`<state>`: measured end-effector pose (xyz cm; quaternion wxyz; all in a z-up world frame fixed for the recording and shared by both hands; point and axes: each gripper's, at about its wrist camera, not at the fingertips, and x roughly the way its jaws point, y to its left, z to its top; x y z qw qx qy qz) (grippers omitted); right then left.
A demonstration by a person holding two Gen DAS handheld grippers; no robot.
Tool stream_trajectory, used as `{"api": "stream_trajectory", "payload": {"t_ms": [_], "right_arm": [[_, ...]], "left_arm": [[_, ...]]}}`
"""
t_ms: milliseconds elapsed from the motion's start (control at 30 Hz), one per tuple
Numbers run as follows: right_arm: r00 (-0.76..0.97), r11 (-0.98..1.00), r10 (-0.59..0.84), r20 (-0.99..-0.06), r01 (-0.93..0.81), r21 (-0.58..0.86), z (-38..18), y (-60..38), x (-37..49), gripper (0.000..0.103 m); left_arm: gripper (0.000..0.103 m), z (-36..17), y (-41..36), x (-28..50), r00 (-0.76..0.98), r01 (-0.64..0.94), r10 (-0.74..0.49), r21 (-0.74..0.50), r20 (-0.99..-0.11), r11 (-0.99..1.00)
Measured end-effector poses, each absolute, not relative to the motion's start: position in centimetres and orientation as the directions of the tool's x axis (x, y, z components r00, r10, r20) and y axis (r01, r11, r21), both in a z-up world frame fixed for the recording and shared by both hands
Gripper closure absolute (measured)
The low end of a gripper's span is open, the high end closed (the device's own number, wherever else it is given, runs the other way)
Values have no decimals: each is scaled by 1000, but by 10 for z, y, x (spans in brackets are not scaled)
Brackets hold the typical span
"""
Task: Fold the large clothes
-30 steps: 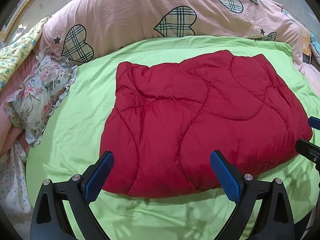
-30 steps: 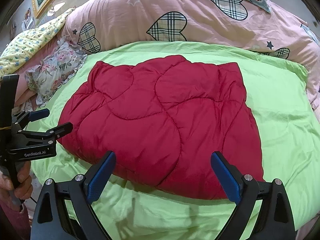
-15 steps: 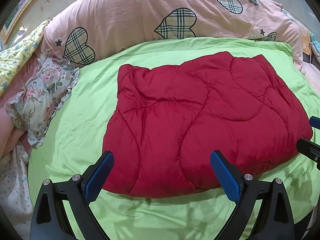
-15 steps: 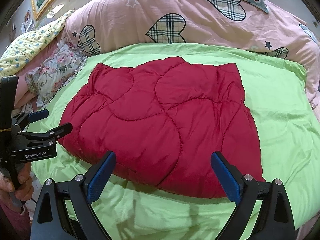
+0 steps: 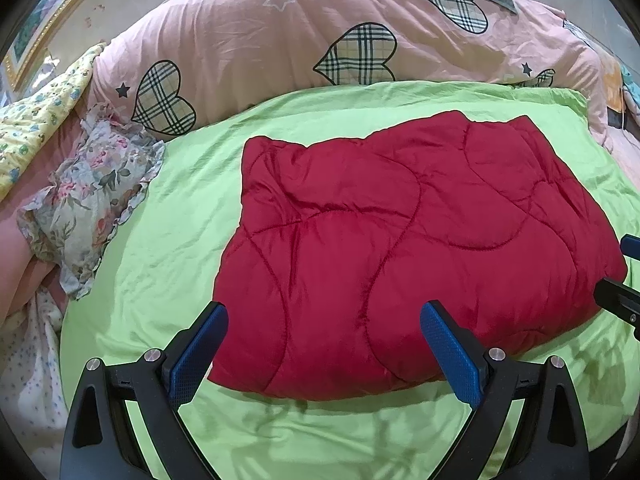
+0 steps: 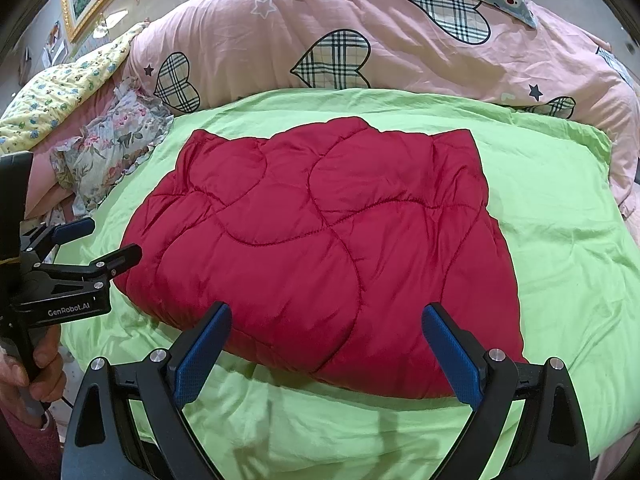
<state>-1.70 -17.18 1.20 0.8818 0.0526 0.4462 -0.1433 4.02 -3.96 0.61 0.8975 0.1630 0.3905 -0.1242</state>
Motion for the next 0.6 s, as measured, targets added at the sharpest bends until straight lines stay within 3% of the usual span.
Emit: {"api": "stream_trajectory", "payload": {"t_ms": [600], "right_arm": [[561,954,-206,-802,298,-37,13,-169,-13,6]], "left_arm": [[5,7,-41,38,685,345,-89,214,-723,914]]}}
